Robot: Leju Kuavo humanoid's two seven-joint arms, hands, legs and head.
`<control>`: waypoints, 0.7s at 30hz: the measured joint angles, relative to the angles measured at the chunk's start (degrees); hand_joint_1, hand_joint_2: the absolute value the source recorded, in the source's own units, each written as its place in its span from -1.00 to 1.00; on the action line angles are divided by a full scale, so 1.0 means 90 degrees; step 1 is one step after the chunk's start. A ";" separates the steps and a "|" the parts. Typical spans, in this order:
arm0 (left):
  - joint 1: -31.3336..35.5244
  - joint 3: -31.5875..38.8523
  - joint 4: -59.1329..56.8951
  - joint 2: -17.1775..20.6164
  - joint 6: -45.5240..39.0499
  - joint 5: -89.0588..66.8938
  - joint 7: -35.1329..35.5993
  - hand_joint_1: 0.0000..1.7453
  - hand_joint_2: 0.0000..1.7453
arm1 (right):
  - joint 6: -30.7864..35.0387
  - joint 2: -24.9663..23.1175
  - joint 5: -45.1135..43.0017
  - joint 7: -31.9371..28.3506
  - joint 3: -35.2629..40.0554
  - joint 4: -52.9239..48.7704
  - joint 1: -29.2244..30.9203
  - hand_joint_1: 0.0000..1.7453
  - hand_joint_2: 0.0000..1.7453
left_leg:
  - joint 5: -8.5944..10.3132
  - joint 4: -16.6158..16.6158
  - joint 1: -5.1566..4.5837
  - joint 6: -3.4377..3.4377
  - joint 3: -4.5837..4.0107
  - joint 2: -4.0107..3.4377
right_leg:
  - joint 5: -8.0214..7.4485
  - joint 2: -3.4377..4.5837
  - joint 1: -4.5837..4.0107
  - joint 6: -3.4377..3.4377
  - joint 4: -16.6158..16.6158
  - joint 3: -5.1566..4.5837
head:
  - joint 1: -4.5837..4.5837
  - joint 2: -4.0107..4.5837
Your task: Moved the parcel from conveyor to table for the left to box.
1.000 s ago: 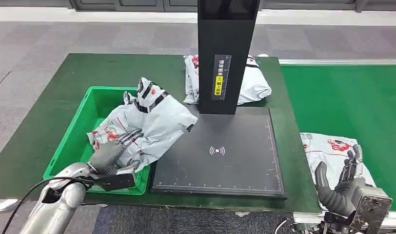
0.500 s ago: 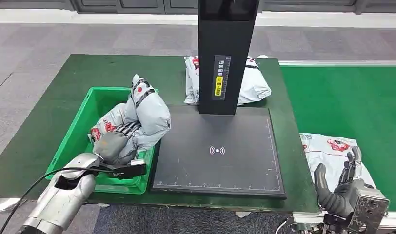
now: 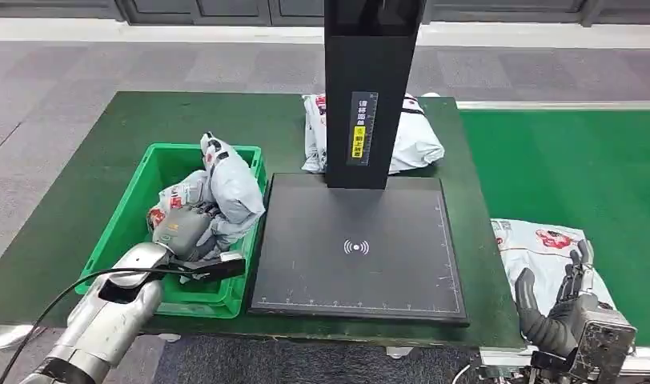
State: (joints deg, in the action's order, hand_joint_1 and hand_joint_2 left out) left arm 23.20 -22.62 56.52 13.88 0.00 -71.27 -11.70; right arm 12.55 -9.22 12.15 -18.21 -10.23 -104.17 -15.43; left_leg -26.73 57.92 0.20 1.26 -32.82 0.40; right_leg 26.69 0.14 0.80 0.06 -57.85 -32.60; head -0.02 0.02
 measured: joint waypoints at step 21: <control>-0.1530 0.2324 0.1356 -0.0136 0.0155 -0.1749 0.3562 0.82 1.00 | 0.0092 -0.0182 0.0214 0.0109 0.0141 0.0000 -0.0072 -1.00 1.00 | -0.0032 -0.0090 0.0023 0.0138 0.0138 -0.0119 | 0.0031 0.0129 -0.0022 -0.0133 -0.0009 0.0033 | 0.0002 -0.0002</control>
State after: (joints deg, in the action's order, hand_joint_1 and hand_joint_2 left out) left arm 9.43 -1.71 68.73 12.66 1.40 -87.01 20.36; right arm 13.38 -10.86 14.08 -17.22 -8.96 -104.17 -16.07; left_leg -27.02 57.11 0.41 2.50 -31.58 -0.67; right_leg 26.96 1.30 0.60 -1.14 -57.93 -32.31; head 0.00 0.00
